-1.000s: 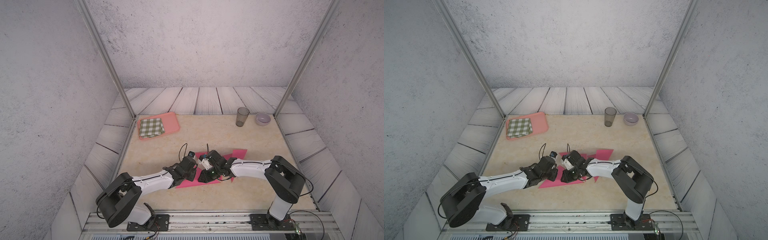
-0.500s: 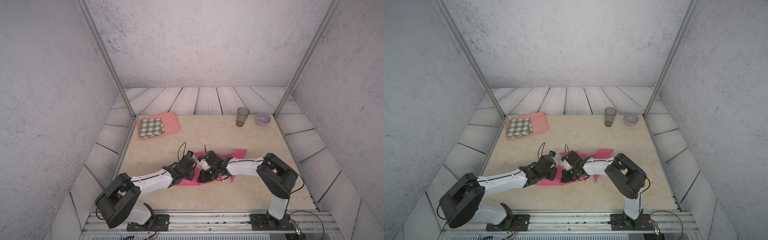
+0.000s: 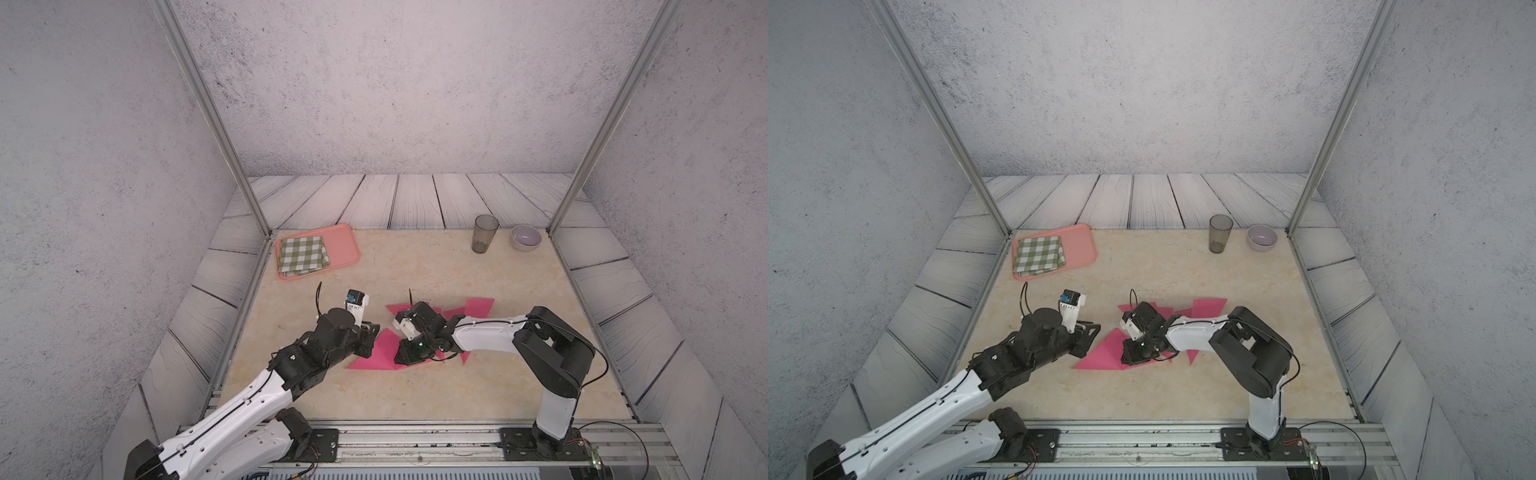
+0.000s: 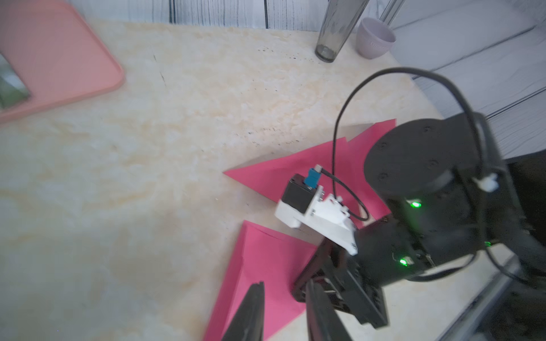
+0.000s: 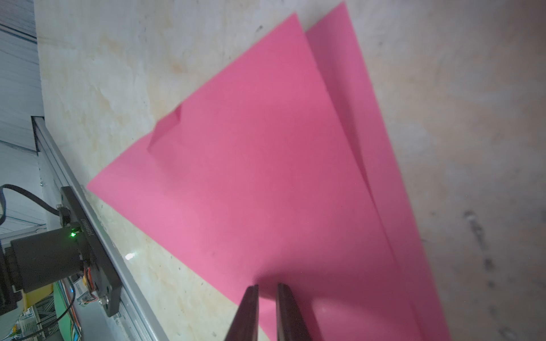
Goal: Fold the square paper diagonally
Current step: Fold the paper at the center of the board.
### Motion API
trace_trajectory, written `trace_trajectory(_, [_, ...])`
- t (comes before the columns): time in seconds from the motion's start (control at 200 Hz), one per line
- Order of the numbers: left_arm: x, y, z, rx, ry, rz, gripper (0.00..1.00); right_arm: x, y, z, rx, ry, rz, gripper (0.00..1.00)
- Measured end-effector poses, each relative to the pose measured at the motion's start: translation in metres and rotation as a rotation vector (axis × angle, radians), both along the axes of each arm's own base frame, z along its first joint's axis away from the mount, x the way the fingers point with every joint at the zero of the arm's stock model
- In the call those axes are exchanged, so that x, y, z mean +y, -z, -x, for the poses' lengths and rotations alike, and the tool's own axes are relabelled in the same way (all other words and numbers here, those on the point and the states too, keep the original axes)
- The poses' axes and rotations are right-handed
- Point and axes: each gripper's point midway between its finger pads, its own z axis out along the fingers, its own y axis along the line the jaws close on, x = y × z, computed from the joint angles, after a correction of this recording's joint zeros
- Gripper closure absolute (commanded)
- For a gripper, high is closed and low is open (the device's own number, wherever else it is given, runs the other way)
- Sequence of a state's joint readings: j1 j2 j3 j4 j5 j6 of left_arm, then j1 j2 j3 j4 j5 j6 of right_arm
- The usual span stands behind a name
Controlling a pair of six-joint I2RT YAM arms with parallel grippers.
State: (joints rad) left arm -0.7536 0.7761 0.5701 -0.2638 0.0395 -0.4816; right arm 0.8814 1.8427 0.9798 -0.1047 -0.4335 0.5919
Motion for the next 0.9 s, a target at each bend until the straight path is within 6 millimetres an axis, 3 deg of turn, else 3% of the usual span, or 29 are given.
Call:
trace_trajectory(0.125, [0.002,0.035,0.020,0.053,0.025,0.080,0.98,0.000,0.000,0.000,-0.003,0.000,-0.006,0.83])
trace_trajectory(0.24, [0.003,0.065,0.026,0.124,0.019,0.075,1.00,0.000,0.000,-0.001,-0.006,0.001,-0.010,0.83])
trace_trajectory(0.596, [-0.018,0.111,0.010,0.272,0.017,-0.027,1.00,0.000,0.000,-0.001,-0.007,0.001,-0.012,0.84])
trace_trajectory(0.901, [-0.026,0.131,0.000,0.319,0.011,-0.077,1.00,0.000,0.001,-0.001,-0.007,0.002,-0.010,0.84])
